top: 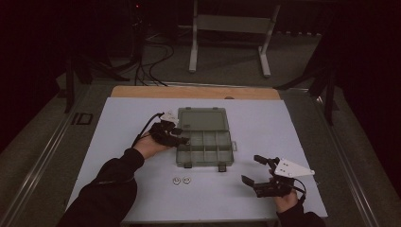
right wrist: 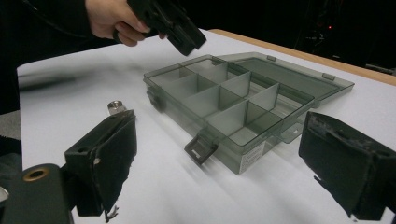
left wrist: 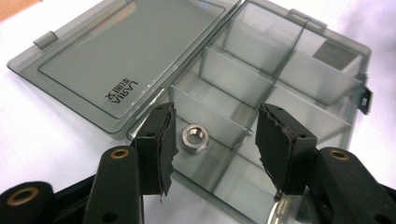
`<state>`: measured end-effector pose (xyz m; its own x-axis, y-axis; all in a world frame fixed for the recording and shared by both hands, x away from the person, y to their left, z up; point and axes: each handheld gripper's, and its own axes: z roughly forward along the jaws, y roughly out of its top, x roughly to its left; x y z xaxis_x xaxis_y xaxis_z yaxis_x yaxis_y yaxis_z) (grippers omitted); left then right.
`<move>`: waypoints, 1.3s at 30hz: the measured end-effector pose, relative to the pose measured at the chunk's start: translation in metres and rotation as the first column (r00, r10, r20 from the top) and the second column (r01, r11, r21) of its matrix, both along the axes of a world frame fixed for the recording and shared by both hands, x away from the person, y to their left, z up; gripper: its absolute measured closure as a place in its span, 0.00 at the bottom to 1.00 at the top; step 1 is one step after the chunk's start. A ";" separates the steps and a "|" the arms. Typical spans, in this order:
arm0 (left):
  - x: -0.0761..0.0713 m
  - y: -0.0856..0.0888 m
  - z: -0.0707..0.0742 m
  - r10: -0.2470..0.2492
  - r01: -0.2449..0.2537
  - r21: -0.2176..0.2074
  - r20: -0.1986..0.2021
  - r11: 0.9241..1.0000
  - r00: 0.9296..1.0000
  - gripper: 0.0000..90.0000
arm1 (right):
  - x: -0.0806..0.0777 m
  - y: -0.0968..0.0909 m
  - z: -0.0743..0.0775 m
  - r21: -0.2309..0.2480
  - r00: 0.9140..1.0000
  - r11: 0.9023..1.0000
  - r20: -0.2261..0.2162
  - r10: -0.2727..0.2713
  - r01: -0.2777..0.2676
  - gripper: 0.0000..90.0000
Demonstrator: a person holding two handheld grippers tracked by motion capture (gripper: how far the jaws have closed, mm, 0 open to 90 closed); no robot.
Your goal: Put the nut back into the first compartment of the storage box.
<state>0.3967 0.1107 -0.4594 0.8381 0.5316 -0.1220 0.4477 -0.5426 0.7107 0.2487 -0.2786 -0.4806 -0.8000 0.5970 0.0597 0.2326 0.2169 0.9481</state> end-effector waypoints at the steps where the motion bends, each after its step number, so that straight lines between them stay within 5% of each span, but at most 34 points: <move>1: -0.003 0.001 0.002 -0.003 0.003 -0.002 0.002 1.000 1.000 0.54 | 0.000 0.000 0.000 0.000 1.000 1.000 -0.001 0.000 0.000 0.13; 14: -0.052 0.024 0.020 -0.063 0.064 -0.051 0.016 0.997 0.998 0.53 | 0.000 0.001 0.000 -0.003 1.000 1.000 -0.003 -0.001 0.001 0.13; 23: -0.080 0.033 0.018 -0.094 0.095 -0.072 0.017 0.993 0.995 0.45 | 0.000 0.001 0.000 -0.003 1.000 1.000 -0.001 -0.003 0.003 0.13; 29: -0.099 0.037 0.005 -0.120 0.121 -0.092 0.016 0.988 0.993 0.33 | 0.001 0.001 -0.001 -0.003 1.000 1.000 -0.001 -0.002 0.002 0.13; 34: -0.107 0.032 -0.013 -0.131 0.132 -0.058 0.013 0.990 0.991 0.24 | 0.001 0.002 -0.001 -0.006 1.000 1.000 -0.004 -0.003 0.003 0.13; 39: -0.111 0.025 -0.031 -0.159 0.159 -0.021 0.013 0.987 0.987 0.25 | 0.000 0.002 0.000 -0.007 1.000 1.000 -0.003 -0.003 0.002 0.13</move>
